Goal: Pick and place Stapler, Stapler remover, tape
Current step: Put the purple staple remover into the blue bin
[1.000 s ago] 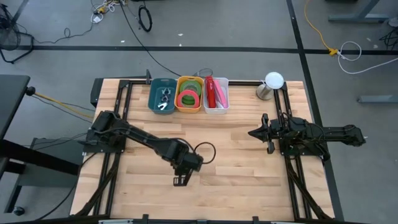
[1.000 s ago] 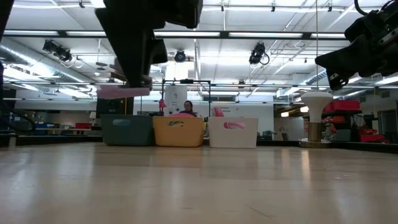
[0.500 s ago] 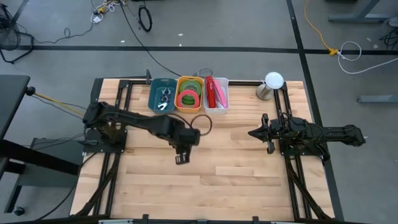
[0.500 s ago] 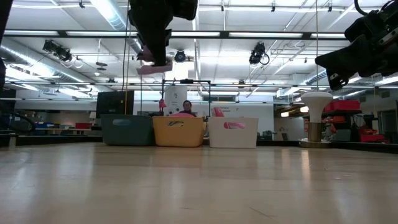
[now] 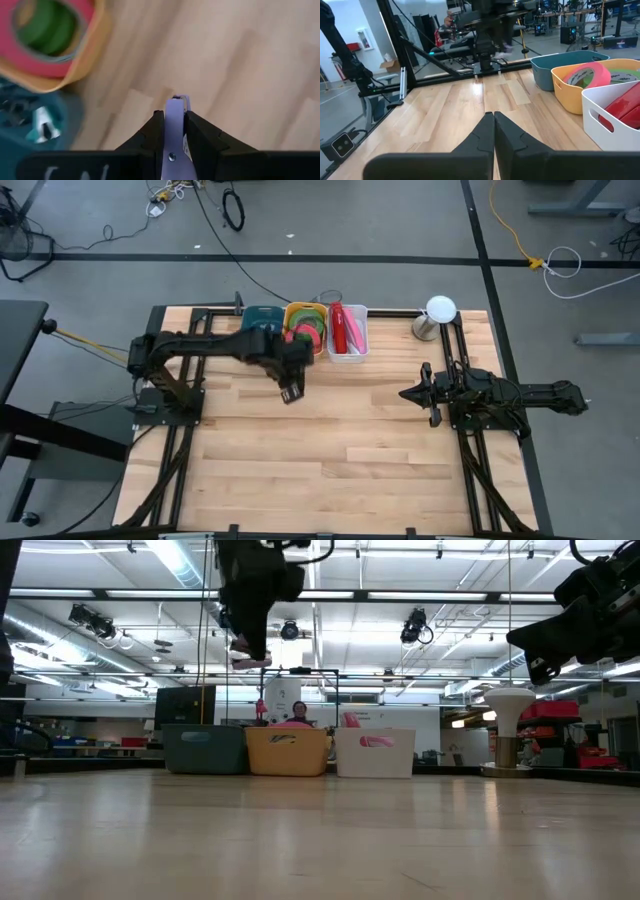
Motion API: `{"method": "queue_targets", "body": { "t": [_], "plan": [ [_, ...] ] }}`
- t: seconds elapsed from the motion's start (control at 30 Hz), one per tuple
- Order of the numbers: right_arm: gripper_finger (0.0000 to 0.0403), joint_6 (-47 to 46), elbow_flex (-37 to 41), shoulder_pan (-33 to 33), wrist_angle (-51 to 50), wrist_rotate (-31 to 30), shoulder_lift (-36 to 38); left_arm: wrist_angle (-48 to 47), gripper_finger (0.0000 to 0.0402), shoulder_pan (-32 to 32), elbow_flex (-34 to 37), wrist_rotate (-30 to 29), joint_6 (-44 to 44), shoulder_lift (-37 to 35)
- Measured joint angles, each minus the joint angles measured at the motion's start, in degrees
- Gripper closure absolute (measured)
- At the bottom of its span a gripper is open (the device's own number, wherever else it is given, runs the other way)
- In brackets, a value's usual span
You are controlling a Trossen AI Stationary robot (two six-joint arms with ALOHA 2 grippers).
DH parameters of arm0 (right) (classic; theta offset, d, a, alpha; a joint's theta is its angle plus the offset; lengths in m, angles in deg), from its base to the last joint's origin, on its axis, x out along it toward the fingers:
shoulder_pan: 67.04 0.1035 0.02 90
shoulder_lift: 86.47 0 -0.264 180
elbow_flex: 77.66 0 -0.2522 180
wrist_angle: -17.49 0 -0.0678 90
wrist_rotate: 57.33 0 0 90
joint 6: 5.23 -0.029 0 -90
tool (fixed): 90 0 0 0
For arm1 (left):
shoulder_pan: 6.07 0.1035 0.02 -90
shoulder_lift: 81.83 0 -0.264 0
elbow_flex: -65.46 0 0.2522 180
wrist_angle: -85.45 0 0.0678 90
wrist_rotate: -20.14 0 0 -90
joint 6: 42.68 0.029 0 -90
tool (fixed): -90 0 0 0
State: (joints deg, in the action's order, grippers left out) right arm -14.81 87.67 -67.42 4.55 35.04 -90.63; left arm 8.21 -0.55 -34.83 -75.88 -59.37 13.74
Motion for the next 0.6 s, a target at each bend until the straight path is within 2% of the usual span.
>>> {"method": "queue_targets", "body": {
  "t": [0.3, 0.6],
  "plan": [
    [0.0396, 0.0, 0.0, 0.0, 0.0, 0.0, 0.0, -1.6, 0.0326, 13.5, 0.0, 0.0, 1.4, -0.1],
    [0.0396, 0.0, 0.0, 0.0, 0.0, 0.0, 0.0, -3.9, 0.0326, 25.2, 0.0, 0.0, 7.9, -0.1]
  ]
}}
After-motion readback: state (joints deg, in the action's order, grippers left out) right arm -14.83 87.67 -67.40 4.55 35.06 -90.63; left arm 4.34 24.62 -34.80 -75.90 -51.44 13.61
